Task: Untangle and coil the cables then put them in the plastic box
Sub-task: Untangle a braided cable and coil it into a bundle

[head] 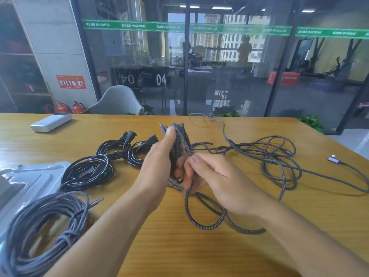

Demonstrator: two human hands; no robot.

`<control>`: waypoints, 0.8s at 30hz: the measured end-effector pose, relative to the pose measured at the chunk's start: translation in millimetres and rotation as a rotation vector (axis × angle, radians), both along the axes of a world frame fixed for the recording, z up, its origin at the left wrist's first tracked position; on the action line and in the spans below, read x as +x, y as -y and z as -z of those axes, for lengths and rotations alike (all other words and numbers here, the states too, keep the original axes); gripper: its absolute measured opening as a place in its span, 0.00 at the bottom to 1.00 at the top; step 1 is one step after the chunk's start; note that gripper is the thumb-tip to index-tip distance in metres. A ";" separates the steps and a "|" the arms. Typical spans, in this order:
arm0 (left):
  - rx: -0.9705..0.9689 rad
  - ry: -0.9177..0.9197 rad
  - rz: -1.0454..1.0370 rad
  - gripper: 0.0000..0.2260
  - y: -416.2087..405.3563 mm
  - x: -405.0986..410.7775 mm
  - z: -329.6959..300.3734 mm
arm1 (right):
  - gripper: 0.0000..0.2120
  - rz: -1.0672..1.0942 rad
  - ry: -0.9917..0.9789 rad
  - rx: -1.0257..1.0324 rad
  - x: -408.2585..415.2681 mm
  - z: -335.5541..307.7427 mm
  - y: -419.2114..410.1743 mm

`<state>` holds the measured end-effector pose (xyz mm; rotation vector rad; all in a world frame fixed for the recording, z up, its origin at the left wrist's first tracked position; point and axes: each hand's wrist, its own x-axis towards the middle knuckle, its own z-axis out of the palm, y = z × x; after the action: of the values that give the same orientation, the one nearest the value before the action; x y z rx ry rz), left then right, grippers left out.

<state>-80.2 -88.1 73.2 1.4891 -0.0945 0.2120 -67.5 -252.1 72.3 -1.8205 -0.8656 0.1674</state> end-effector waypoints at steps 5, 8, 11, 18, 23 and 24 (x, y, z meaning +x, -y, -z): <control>0.073 0.055 -0.015 0.25 0.6 -1.3 -2.5 | 0.15 -0.054 -0.106 -0.100 -2.9 -1.0 -1.2; 0.023 0.051 -0.079 0.15 -1.6 3.4 0.6 | 0.13 -0.049 -0.065 -0.221 -1.0 2.1 -0.4; -0.066 0.065 -0.127 0.13 -8.6 6.8 -2.2 | 0.10 -0.010 -0.048 -0.344 -0.4 5.3 -0.7; -0.230 0.072 -0.122 0.15 -20.4 8.1 -6.5 | 0.16 -0.194 -0.115 -0.575 4.9 3.0 5.7; -0.304 0.115 0.006 0.16 -15.6 4.0 -8.3 | 0.17 -0.228 -0.040 -0.632 6.1 5.5 3.2; -0.300 0.113 0.037 0.16 -14.6 3.1 -8.3 | 0.17 -0.226 -0.042 -0.631 7.1 6.7 3.0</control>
<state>-77.2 -73.5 81.5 1.1761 -0.1730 0.2682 -60.4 -255.1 65.7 -2.2777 -1.0659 0.6837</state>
